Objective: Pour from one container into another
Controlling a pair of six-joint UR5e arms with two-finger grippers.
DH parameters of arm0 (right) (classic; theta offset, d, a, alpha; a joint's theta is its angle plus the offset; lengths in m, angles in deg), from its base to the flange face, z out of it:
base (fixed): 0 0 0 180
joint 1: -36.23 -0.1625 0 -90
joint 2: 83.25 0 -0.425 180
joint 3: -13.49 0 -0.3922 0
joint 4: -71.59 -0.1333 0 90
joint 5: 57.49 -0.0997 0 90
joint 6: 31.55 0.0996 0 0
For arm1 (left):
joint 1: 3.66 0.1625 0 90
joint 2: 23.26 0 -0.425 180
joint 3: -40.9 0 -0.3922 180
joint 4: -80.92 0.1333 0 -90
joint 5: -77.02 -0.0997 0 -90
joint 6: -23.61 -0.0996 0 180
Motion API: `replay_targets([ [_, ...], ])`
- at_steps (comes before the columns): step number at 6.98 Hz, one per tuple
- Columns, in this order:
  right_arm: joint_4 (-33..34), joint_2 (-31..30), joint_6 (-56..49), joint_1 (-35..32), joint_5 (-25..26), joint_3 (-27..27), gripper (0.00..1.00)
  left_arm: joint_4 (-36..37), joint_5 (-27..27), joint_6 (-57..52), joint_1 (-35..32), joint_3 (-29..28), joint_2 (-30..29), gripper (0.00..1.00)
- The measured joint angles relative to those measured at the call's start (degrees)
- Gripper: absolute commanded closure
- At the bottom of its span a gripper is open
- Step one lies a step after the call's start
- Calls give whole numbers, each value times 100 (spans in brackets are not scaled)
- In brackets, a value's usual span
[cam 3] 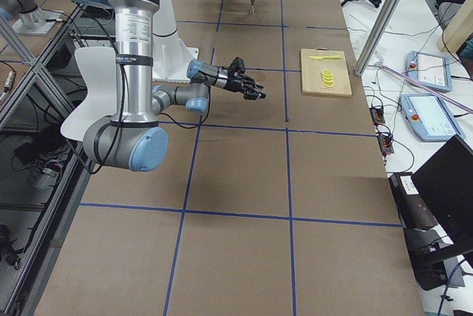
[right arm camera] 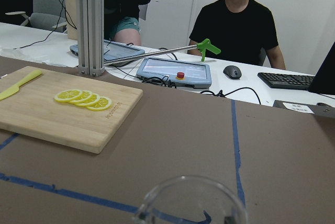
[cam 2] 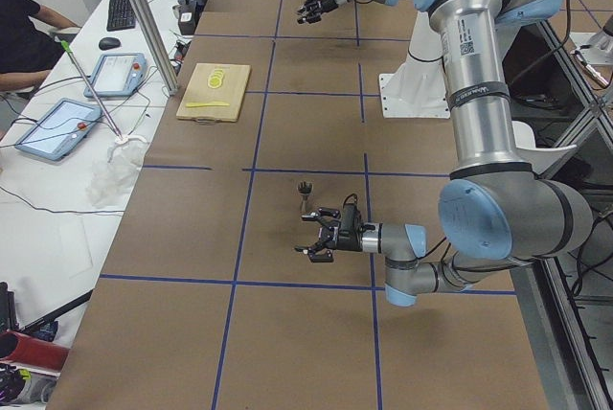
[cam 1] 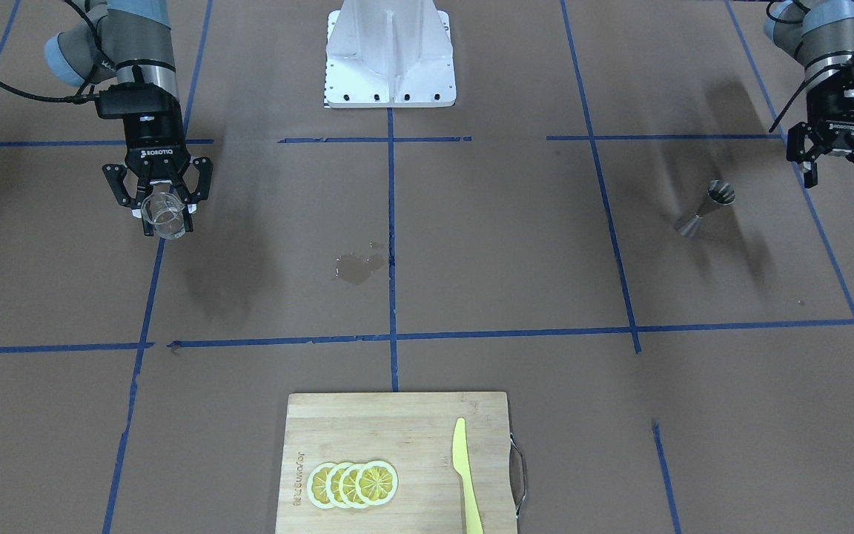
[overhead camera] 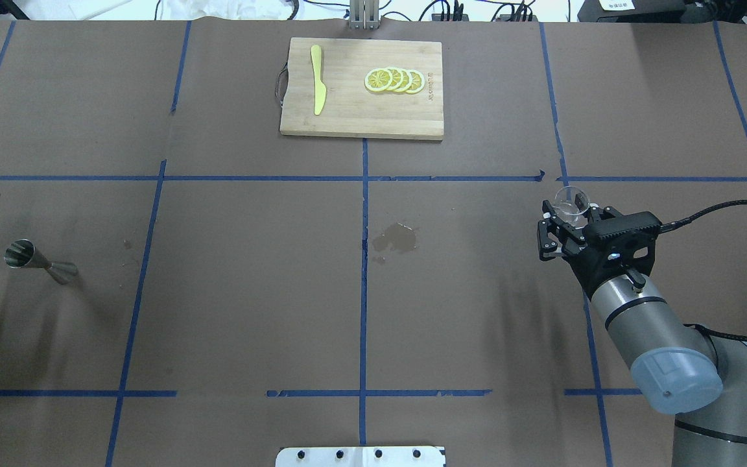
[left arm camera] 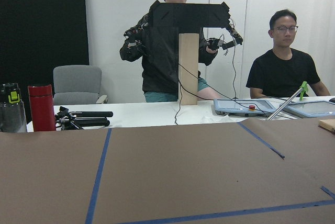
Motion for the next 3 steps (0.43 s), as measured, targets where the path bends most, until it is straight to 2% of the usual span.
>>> replay_targets([
  [3,7,-1,17,11,-233,87,100,869,2000,-458,-1771,31,-711,0],
])
